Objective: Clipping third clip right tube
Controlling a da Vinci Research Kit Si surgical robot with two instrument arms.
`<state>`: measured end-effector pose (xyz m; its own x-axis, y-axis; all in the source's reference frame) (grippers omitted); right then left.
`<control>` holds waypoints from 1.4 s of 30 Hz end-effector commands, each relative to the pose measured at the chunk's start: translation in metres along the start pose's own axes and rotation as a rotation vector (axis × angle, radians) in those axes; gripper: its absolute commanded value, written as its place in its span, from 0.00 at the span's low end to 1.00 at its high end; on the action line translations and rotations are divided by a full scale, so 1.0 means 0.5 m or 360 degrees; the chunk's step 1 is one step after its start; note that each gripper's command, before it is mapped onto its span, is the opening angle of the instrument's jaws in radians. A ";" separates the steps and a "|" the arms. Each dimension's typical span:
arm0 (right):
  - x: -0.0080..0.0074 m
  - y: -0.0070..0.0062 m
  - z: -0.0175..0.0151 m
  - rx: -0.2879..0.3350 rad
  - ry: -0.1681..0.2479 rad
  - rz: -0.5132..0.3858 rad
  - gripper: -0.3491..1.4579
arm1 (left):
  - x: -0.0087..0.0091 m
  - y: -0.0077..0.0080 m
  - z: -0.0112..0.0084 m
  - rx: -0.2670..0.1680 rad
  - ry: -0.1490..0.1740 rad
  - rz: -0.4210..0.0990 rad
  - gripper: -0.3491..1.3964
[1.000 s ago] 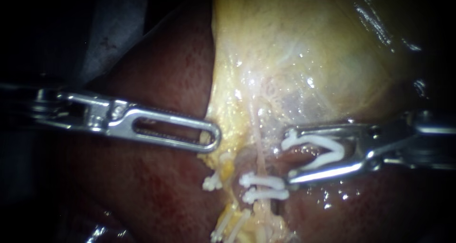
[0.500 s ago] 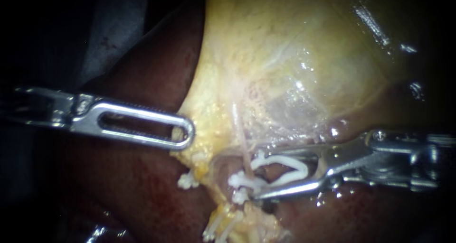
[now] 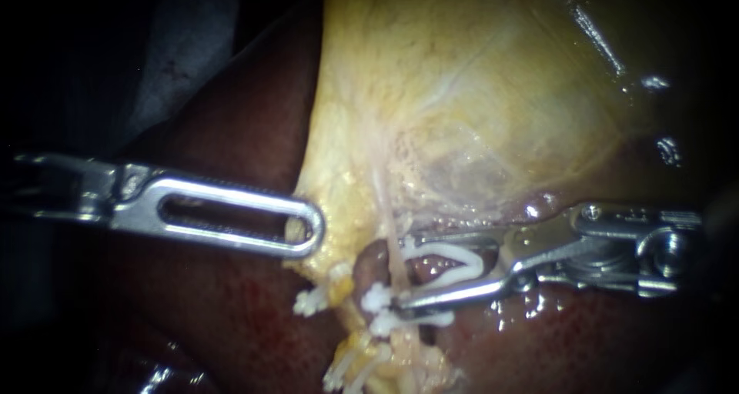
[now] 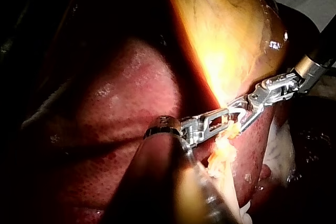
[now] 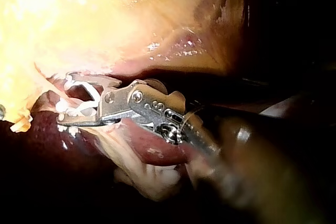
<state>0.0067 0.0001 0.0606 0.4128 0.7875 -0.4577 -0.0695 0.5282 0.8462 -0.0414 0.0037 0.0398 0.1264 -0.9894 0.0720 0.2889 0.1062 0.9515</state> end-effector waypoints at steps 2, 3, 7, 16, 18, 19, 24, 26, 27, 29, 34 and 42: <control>0.0004 0.0001 0.0008 0.0000 0.0000 0.0002 0.48 | 0.0000 -0.0001 0.0001 0.0000 0.0000 0.0003 0.00; 0.0006 0.0001 0.0013 -0.0002 0.0000 0.0003 0.48 | 0.0000 -0.0001 0.0001 0.0000 0.0000 0.0003 0.00; 0.0016 0.0001 0.0031 0.0005 -0.0005 0.0005 0.48 | 0.0000 -0.0001 0.0001 0.0000 0.0000 0.0003 0.00; 0.0039 -0.0008 0.0037 0.0067 0.0046 0.0002 0.48 | -0.0006 0.0012 -0.0001 0.0001 0.0003 0.0005 0.00; 0.0049 -0.0010 0.0032 0.0070 0.0047 0.0007 0.48 | -0.0008 0.0019 -0.0004 0.0002 0.0004 0.0006 0.00; 0.0054 -0.0011 0.0029 0.0071 0.0047 0.0010 0.47 | -0.0009 0.0022 -0.0005 0.0003 0.0005 0.0007 0.00; 0.0080 -0.0017 0.0014 0.0078 0.0047 0.0023 0.47 | -0.0014 0.0033 -0.0012 0.0004 0.0007 0.0008 0.00; 0.0089 -0.0019 0.0010 0.0080 0.0047 0.0028 0.47 | -0.0015 0.0034 -0.0012 0.0004 0.0007 0.0008 0.00; 0.0092 -0.0020 0.0008 0.0081 0.0047 0.0030 0.46 | -0.0015 0.0034 -0.0012 0.0004 0.0007 0.0008 0.00; 0.0094 -0.0020 0.0008 0.0082 0.0047 0.0031 0.46 | -0.0015 0.0034 -0.0012 0.0004 0.0007 0.0008 0.00; 0.0091 -0.0020 0.0008 0.0082 0.0046 0.0029 0.44 | -0.0015 0.0035 -0.0012 0.0004 0.0007 0.0008 0.00; 0.0083 -0.0016 -0.0004 0.0087 0.0044 0.0035 0.18 | -0.0015 0.0037 -0.0011 0.0004 0.0007 0.0008 0.00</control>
<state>0.0081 0.0030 0.0580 0.3874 0.8070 -0.4458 -0.0275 0.4934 0.8693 -0.0404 0.0047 0.0413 0.1323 -0.9883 0.0754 0.2857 0.1109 0.9519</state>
